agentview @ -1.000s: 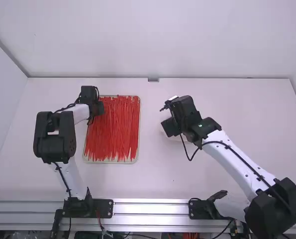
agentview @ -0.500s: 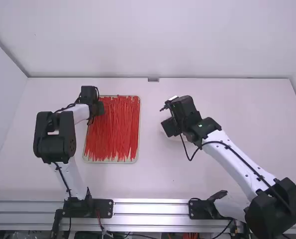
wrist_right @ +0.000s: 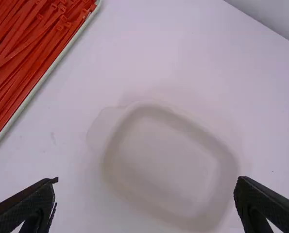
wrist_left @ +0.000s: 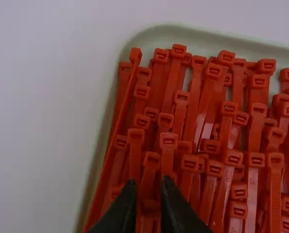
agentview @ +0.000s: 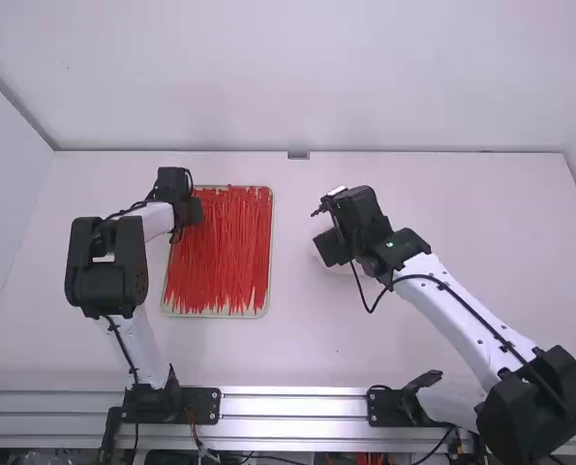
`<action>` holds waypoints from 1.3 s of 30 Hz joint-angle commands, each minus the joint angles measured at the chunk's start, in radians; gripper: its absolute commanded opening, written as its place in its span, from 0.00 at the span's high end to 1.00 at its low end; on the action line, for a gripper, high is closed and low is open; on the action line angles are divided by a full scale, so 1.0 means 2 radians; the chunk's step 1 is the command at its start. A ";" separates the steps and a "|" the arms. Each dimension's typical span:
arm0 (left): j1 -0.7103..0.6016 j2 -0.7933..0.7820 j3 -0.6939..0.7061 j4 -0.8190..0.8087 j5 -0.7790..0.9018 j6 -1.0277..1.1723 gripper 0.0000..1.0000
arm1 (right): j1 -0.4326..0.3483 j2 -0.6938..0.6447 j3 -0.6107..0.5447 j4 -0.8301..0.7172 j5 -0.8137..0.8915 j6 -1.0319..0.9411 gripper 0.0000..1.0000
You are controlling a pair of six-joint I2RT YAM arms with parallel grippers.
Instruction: Fasten the cable tie
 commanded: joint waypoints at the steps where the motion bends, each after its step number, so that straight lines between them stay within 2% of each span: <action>1: -0.001 0.004 -0.002 0.001 0.005 0.003 0.86 | -0.001 0.003 0.016 0.000 -0.001 0.001 0.02; 23: -0.001 0.004 -0.002 -0.007 0.005 0.002 0.84 | -0.001 0.003 0.016 0.001 0.000 0.001 0.02; 39: -0.004 0.004 -0.002 -0.010 0.005 0.002 0.91 | -0.001 0.003 0.016 -0.001 -0.001 0.001 0.02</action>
